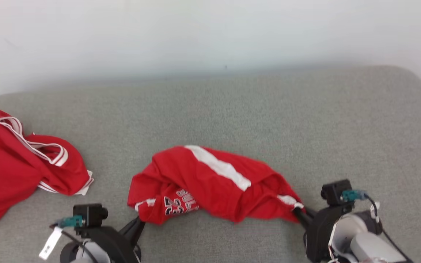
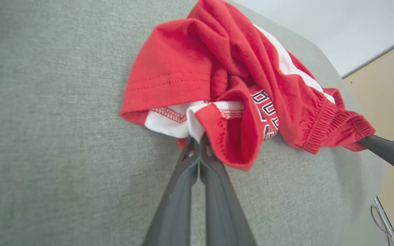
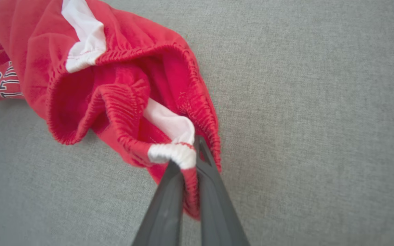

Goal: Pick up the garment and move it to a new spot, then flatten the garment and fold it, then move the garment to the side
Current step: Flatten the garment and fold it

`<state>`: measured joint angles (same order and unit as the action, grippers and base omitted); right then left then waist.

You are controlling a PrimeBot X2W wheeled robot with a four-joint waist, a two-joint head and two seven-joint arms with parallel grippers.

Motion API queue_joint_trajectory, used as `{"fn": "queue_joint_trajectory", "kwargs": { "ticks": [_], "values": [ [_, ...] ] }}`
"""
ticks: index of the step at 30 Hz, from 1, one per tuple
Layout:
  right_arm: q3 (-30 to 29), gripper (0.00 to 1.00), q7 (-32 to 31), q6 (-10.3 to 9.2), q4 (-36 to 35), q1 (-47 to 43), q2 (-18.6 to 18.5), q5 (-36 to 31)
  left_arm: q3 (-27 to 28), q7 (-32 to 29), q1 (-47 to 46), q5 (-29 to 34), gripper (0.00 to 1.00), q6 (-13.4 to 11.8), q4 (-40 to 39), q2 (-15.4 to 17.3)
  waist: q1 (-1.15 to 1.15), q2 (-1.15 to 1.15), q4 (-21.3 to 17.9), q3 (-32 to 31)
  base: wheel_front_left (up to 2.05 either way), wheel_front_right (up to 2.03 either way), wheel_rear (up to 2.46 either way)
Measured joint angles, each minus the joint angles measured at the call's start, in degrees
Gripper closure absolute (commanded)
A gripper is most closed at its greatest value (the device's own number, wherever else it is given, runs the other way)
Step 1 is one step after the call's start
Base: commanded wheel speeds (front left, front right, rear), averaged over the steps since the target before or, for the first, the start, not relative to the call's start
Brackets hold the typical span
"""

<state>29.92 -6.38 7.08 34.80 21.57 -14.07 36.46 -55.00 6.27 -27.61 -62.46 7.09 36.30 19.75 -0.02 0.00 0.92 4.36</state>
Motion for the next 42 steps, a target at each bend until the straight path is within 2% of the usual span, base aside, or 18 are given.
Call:
{"fn": "queue_joint_trajectory", "kwargs": {
  "ticks": [9, 17, 23, 28, 30, 32, 34, 36, 37, 39, 40, 42],
  "values": [
    [2.37, 1.0, -2.45, 0.07, -4.7, -3.6, -2.18, 2.92, -0.69, 0.68, 2.77, -0.02, 1.0, -0.59, -0.77, 0.32, 0.01, 0.0, 0.4, -4.31, 0.0, 0.0, 0.0],
    [4.53, 1.0, -6.0, 0.07, -7.38, -3.82, -2.82, 4.98, -1.64, 0.25, 2.85, 0.08, 1.0, -1.08, -2.03, 0.25, 0.02, 0.0, 0.66, -4.88, 0.0, 0.0, 0.0],
    [7.93, 1.0, -12.5, 0.07, -9.17, -3.0, -3.65, 5.66, -4.64, -5.2, 2.25, 1.08, 1.0, -0.48, -3.98, 2.37, 0.02, 0.0, 0.7, -3.97, 0.0, 0.0, 0.0],
    [11.5, 1.0, -22.95, 0.07, -8.99, 5.69, -2.75, 6.27, -5.3, -14.19, -4.67, -0.89, 1.0, 0.01, -6.05, 4.34, 0.02, 0.0, 0.25, -2.1, 0.0, 0.0, 0.0],
    [10.89, 1.0, -27.85, 0.07, -8.15, 11.06, -0.67, 8.87, -3.28, -18.37, -8.92, -5.35, 1.0, 0.04, -7.14, 4.48, 0.02, 0.0, 0.02, -0.96, 0.0, 0.0, 0.0],
    [8.28, 1.0, -30.95, 0.07, -6.77, 17.45, 2.2, 11.38, 1.21, -19.07, -14.18, -9.12, 1.0, 0.04, -7.64, 4.33, 0.03, 0.0, -0.25, 0.34, 0.0, 0.0, 0.0],
    [3.43, 1.0, -29.6, -0.14, -6.37, 25.04, 4.7, 13.38, 7.69, -16.37, -21.55, -11.13, 1.0, 0.03, -7.39, 3.8, 0.03, 0.02, -0.52, 1.76, 0.0, 0.0, 0.0],
    [-2.94, 1.0, -23.97, -3.37, -5.41, 34.4, 6.6, 13.28, 15.08, -10.8, -30.3, -11.45, 1.0, -0.08, -5.86, 2.97, 0.04, 0.02, -0.75, 3.23, 0.0, 0.0, 0.0],
    [-5.09, 1.0, -21.31, -4.19, -5.09, 39.05, 6.39, 12.23, 17.64, -8.53, -34.19, -11.34, 1.0, -0.74, -5.17, 3.16, 0.04, 0.01, -0.85, 4.0, 0.0, 0.0, 0.0],
    [-8.1, 1.0, -16.86, -7.14, -3.59, 44.39, 5.86, 10.68, 19.92, -6.23, -37.78, -10.95, 1.0, -1.59, -3.82, 4.0, 0.02, -0.01, -1.0, 5.52, 0.0, 0.0, 0.0],
    [-7.24, 1.0, -16.74, -6.87, -3.11, 44.63, 4.76, 9.79, 19.15, -6.67, -37.69, -10.76, 1.0, -1.43, -3.5, 4.52, 0.01, -0.01, -1.05, 6.33, 0.0, 0.0, 0.0],
    [-3.31, 1.0, -17.74, -4.77, -1.01, 42.57, 3.64, 8.24, 14.57, -9.1, -35.54, -8.87, 1.0, -0.51, -2.57, 5.3, 0.02, 0.0, -1.08, 7.98, 0.0, 0.0, 0.0]
  ]
}}
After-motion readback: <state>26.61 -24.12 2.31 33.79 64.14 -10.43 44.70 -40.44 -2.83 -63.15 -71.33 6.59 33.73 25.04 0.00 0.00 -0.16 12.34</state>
